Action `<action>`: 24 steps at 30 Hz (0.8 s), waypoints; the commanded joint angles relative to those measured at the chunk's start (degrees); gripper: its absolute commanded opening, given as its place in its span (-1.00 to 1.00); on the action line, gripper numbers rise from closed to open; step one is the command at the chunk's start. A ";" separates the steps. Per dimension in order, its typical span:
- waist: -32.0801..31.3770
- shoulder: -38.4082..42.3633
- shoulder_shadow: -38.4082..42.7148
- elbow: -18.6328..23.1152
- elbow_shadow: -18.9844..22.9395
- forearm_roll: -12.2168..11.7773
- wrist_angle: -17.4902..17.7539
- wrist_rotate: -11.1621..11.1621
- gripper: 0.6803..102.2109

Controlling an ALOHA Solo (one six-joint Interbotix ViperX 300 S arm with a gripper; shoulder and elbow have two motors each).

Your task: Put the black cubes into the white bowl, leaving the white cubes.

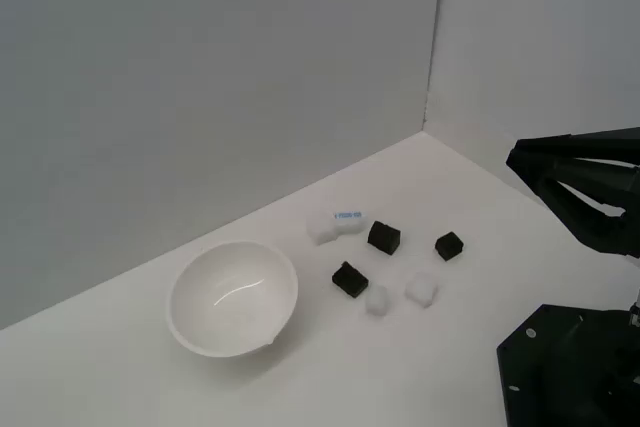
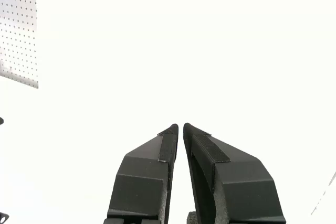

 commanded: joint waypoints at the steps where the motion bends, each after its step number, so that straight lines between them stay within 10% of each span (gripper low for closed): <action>1: -0.09 0.79 0.79 -0.09 -0.35 0.18 -0.44 0.26 -0.96; 24: 3.34 -12.66 -12.57 -8.35 -8.70 1.05 0.09 0.18 -0.96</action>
